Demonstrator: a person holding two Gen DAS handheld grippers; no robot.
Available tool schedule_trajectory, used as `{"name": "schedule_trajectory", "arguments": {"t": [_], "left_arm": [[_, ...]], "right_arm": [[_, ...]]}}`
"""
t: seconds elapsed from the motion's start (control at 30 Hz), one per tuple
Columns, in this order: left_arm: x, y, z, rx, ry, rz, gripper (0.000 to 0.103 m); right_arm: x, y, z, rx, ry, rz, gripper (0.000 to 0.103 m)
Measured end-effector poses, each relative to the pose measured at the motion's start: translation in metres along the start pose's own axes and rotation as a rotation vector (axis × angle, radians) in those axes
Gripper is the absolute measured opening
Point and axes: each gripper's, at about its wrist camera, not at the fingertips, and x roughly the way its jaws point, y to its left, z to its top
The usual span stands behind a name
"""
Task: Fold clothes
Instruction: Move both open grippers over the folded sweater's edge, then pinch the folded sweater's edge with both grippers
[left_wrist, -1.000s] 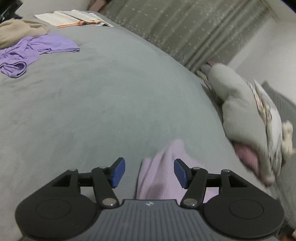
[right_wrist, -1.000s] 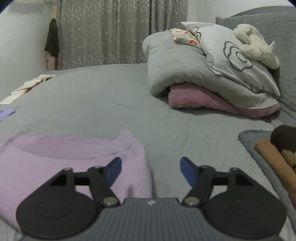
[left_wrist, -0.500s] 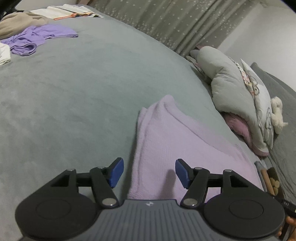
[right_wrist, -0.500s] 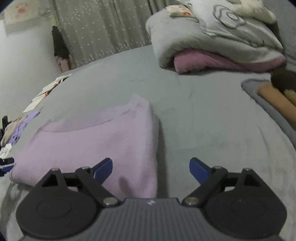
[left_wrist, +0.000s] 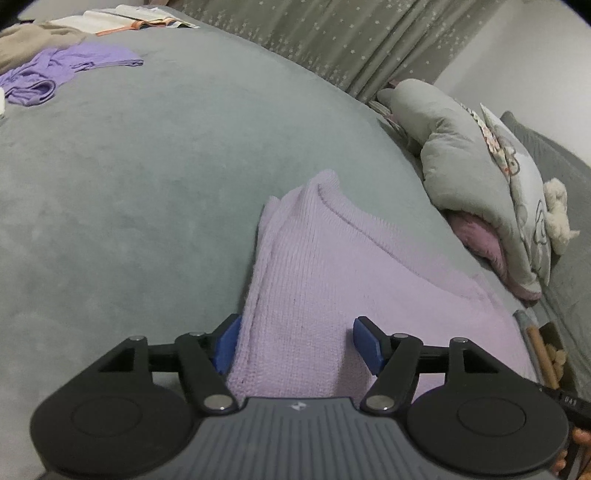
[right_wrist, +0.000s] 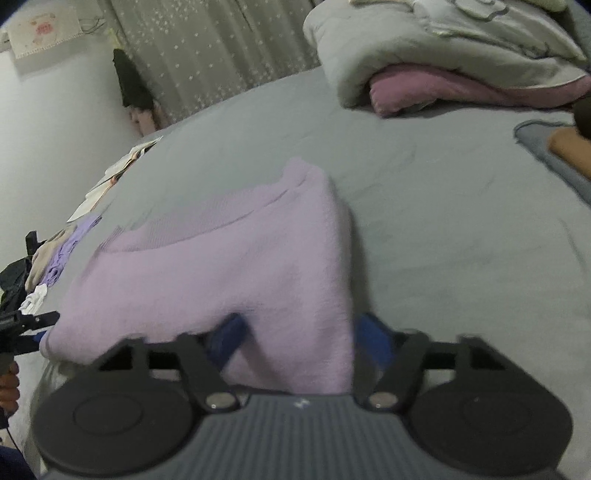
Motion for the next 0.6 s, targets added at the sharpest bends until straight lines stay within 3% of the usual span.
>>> {"name": "schedule_trajectory", "arguments": {"t": [0.07, 0.17, 0.23, 0.3, 0.43, 0.5, 0.6], "left_arm": [[0.001, 0.002, 0.000, 0.002, 0.007, -0.010, 0.061], [0.000, 0.004, 0.001, 0.001, 0.008, -0.007, 0.049], [-0.002, 0.004, 0.002, -0.004, 0.009, -0.020, 0.037], [-0.003, 0.003, 0.003, -0.003, 0.013, -0.037, 0.012], [-0.010, -0.005, 0.013, 0.033, 0.012, -0.049, 0.008], [-0.012, -0.003, 0.018, 0.021, 0.017, -0.057, 0.008], [-0.014, -0.002, 0.022, 0.022, 0.019, -0.058, 0.008]], "right_arm": [[0.001, 0.005, -0.001, -0.013, -0.005, -0.008, 0.044], [0.000, 0.011, -0.001, -0.033, -0.018, -0.020, 0.032], [0.000, 0.014, 0.000, -0.042, -0.024, -0.028, 0.029], [0.000, 0.017, 0.000, -0.053, -0.031, -0.038, 0.027], [-0.002, 0.032, -0.003, -0.123, -0.074, -0.094, 0.017], [-0.006, 0.045, -0.005, -0.204, -0.119, -0.147, 0.007], [-0.018, 0.051, -0.004, -0.252, -0.176, -0.172, 0.007]]}}
